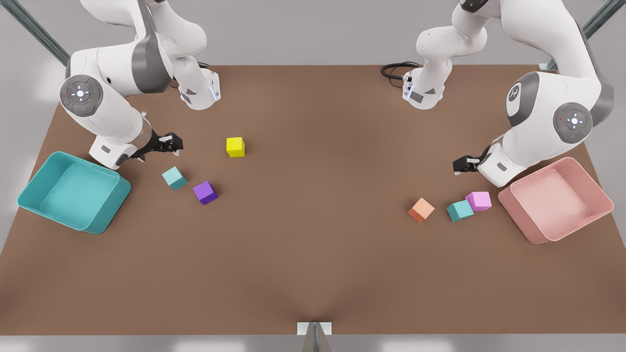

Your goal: Stack the two blue cubes on top of each other

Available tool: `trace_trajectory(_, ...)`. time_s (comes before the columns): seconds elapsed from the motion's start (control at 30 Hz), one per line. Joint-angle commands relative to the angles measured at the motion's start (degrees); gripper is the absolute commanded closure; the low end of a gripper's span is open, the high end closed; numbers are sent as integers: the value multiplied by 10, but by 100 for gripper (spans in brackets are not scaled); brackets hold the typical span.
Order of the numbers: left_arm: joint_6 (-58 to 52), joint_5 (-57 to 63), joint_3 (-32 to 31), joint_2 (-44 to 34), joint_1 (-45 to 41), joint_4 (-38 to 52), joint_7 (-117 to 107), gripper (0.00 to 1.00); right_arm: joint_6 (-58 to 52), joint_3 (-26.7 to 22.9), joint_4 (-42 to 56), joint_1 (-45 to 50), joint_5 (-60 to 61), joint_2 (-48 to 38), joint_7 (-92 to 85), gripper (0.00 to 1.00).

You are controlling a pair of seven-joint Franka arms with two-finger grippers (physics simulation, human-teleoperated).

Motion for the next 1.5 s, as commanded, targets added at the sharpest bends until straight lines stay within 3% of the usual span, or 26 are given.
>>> trace_trajectory(0.0,3,0,0,-1,1,0,-21,0,4,0,2,-1,1,1,-11,0)
trace_trajectory(0.17,1,-2,-1,2,12,-2,-19,0,-1,-9,32,-15,-2,63,-2,0)
trace_trajectory(0.27,2,-2,-1,8,11,-2,-18,0,7,-22,30,-34,-11,107,126,0)
trace_trajectory(0.4,1,-2,-1,10,12,-3,-19,0,65,-22,-54,-35,-13,90,214,0)
trace_trajectory(0.47,0,-2,-1,10,13,-5,-19,0,184,-23,-175,-36,-15,44,250,0)
trace_trajectory(0.6,-1,-1,0,9,14,-2,-21,0,243,-24,-250,-69,19,36,295,0)
trace_trajectory(0.77,0,0,0,10,22,-1,-20,0,241,-41,-241,-97,24,57,292,0)
trace_trajectory(0.87,0,-1,0,10,22,-2,-19,0,299,-41,-253,-97,39,53,364,0)
trace_trajectory(1.33,-1,-2,0,14,30,-3,-18,0,575,-48,-507,-136,98,-21,411,0)
trace_trajectory(1.47,-1,-2,0,14,30,-5,-18,0,587,-48,-530,-136,98,-28,408,0)
